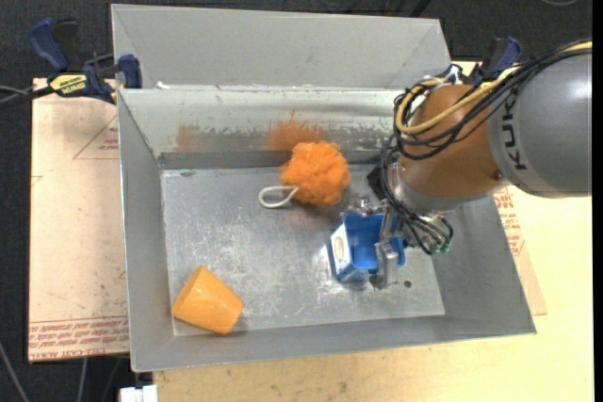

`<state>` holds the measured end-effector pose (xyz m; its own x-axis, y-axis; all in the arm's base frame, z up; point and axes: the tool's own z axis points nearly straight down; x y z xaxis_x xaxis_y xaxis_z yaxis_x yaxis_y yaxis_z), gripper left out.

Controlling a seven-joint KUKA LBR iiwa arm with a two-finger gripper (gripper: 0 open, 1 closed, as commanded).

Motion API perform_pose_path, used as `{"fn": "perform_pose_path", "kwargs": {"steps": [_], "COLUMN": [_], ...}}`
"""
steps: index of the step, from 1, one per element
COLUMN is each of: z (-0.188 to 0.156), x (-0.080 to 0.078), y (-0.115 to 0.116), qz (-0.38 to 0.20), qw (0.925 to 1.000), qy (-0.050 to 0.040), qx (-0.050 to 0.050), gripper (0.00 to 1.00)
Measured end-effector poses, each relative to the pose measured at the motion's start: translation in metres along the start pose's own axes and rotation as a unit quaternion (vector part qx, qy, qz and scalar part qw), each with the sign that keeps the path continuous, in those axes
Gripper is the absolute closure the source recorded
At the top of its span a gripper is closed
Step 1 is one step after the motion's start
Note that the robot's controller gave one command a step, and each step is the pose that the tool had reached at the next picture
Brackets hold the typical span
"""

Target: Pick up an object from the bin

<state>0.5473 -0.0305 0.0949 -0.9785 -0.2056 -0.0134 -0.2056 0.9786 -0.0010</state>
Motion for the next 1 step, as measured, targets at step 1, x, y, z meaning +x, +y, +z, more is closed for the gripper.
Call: {"fn": "perform_pose_path", "kwargs": {"steps": [1], "z": [0.0000], "x": [0.0000], "y": [0.0000], "qz": [0.000], "qw": [1.0000], "qy": [0.0000], "qx": [0.000], "gripper": [1.00]}}
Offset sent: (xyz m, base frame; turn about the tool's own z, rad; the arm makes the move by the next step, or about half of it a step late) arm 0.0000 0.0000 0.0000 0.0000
